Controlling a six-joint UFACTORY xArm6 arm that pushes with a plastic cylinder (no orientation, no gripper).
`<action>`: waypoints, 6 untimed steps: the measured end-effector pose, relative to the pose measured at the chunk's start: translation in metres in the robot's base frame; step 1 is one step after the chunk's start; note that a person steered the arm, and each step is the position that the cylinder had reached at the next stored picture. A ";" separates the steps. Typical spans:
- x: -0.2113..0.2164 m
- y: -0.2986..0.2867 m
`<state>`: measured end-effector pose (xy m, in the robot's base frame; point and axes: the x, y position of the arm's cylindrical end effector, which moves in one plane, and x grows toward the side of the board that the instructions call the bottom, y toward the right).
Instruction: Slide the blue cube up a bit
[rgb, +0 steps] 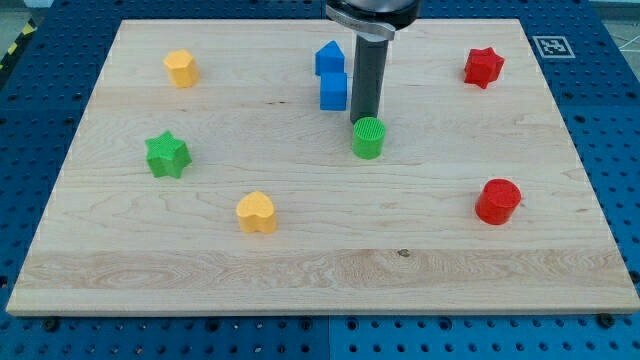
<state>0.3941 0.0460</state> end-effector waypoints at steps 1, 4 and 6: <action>0.000 -0.003; -0.019 -0.028; -0.033 -0.046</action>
